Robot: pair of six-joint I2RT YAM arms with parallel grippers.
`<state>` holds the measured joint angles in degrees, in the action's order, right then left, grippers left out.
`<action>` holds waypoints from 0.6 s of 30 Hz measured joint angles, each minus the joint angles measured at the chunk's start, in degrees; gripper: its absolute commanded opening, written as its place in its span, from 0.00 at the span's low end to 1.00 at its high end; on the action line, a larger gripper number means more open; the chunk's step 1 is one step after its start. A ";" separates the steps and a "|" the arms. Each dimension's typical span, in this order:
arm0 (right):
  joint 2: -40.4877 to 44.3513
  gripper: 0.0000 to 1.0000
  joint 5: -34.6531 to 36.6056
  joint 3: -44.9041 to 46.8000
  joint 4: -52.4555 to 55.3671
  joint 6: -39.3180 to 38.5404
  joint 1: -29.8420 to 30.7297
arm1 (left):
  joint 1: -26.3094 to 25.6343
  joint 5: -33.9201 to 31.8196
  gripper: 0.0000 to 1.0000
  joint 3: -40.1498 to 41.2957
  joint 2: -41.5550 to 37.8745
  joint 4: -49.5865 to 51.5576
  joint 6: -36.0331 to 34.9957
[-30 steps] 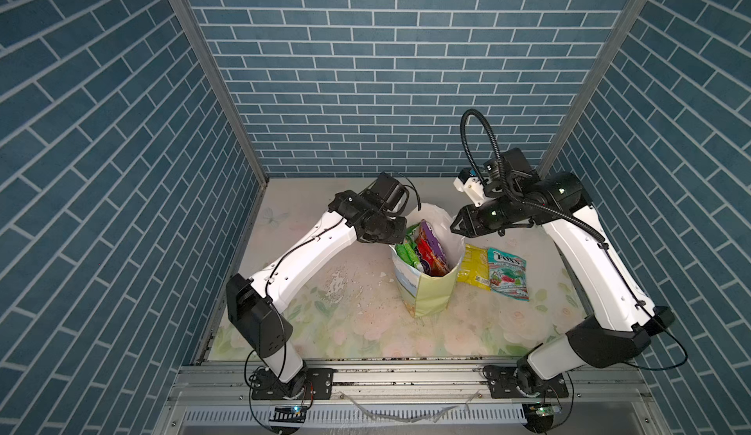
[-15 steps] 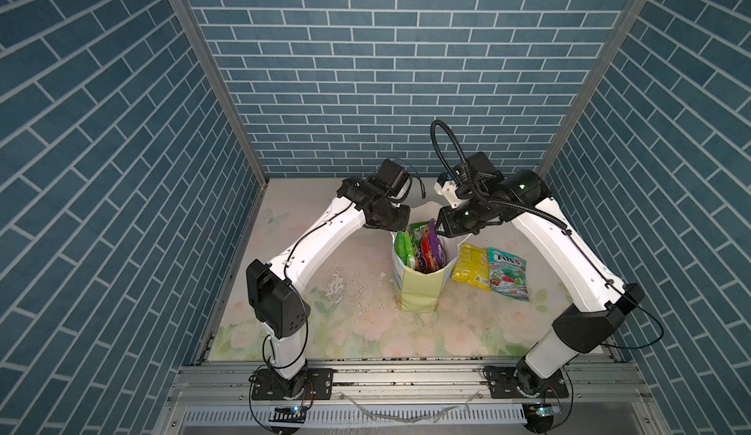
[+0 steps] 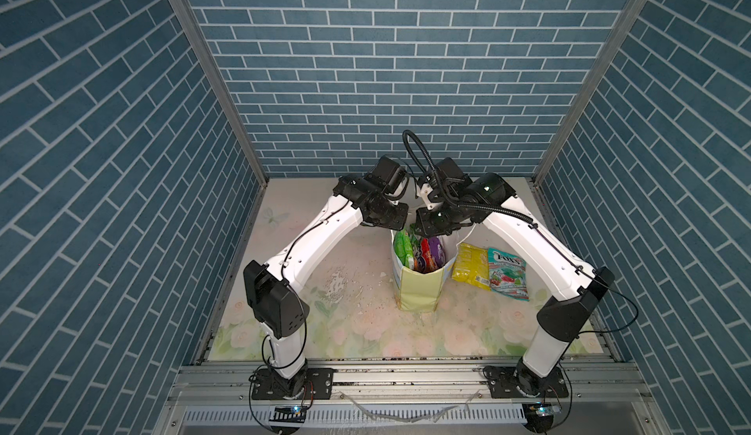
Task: Take the snacks out of the paper bag
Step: Rotate the paper bag at the center of the table.
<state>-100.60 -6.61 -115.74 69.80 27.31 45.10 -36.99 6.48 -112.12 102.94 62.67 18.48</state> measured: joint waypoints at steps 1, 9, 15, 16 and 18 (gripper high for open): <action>0.02 0.32 0.00 0.37 -0.44 0.48 0.00 | 0.24 -0.15 0.52 0.11 -0.35 -0.02 -0.07; 1.07 0.31 0.42 4.00 -3.21 3.02 0.00 | 2.14 -1.16 0.63 1.03 -5.64 0.04 -0.13; 1.14 0.31 0.44 4.39 -4.48 4.00 0.13 | 2.86 -1.86 0.64 1.40 -8.72 0.07 -0.17; 1.14 0.31 0.42 4.59 -4.72 4.04 0.22 | 3.21 -1.90 0.64 1.60 -9.07 0.11 -0.17; 1.14 0.31 0.44 5.14 -5.18 4.31 0.39 | 4.07 -1.92 0.64 2.29 -9.77 0.11 -0.20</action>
<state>-99.46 -6.17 -110.61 64.62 31.62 45.50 -32.93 4.56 -109.82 93.17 62.78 18.28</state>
